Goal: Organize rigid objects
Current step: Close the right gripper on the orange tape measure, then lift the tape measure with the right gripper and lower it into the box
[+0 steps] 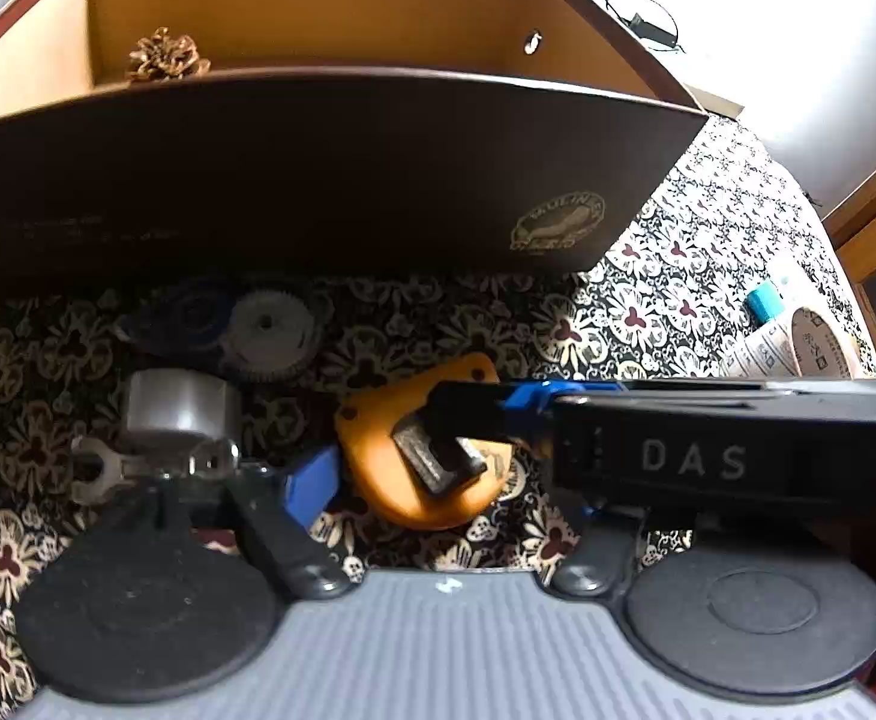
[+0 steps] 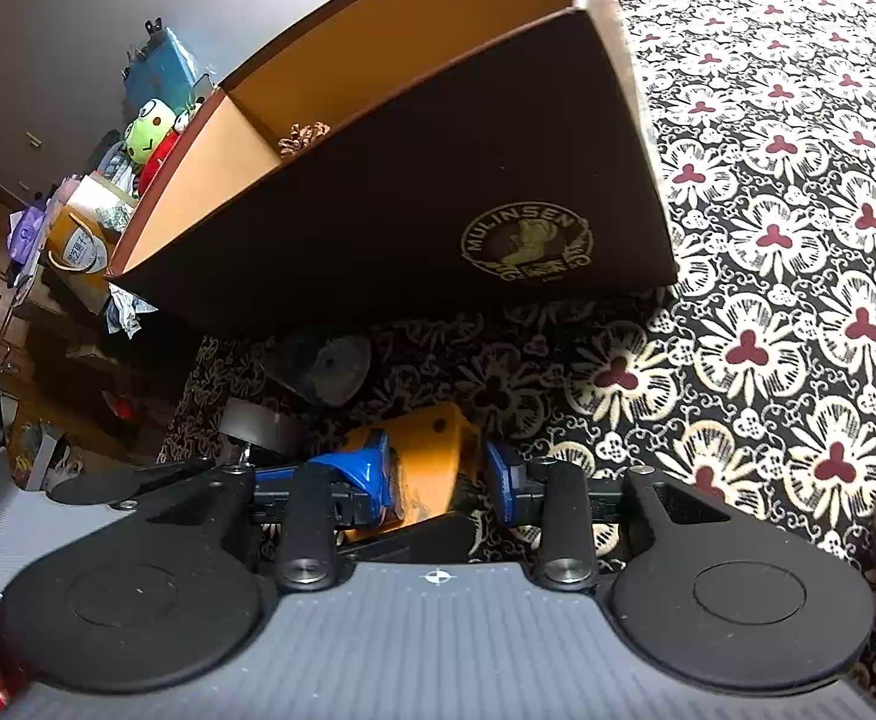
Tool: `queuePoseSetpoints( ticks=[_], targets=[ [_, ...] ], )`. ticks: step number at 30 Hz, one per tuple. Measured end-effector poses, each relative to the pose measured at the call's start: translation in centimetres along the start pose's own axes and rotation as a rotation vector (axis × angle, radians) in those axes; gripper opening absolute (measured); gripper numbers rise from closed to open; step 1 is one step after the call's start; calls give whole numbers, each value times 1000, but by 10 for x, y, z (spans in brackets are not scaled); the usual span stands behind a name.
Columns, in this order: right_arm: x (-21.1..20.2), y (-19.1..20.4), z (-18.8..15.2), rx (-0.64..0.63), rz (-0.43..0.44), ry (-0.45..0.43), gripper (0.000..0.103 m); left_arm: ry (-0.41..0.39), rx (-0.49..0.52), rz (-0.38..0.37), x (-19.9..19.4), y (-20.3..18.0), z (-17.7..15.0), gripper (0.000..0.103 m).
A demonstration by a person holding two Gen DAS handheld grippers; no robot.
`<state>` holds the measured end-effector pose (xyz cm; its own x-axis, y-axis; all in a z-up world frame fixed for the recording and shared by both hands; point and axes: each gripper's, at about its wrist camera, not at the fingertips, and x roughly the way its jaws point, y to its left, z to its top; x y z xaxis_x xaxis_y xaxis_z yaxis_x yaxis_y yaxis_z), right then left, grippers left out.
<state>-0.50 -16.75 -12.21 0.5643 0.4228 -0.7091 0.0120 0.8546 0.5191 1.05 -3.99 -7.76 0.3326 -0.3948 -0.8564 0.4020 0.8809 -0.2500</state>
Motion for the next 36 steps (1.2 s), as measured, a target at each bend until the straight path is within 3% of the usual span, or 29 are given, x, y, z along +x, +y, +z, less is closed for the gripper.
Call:
queuePoseSetpoints(
  ticks=[3, 5, 18, 28, 36],
  targets=[
    [0, 6, 0, -56, -17, -3, 18, -6, 28, 28, 1, -6, -1, 67],
    [0, 5, 0, -44, -15, -4, 17, -8, 38, 44, 1, -9, 0, 60],
    [-40, -6, -2, 0, -53, -58, 12, 3, 132, -35, -5, -40, 10, 56],
    [-115, -7, 3, 7, -89, -253, 12, -109, 295, -112, -47, -90, 34, 54],
    [-141, 9, 46, -22, -106, -428, 12, -233, 400, -138, -79, -107, 81, 54]
  ],
)
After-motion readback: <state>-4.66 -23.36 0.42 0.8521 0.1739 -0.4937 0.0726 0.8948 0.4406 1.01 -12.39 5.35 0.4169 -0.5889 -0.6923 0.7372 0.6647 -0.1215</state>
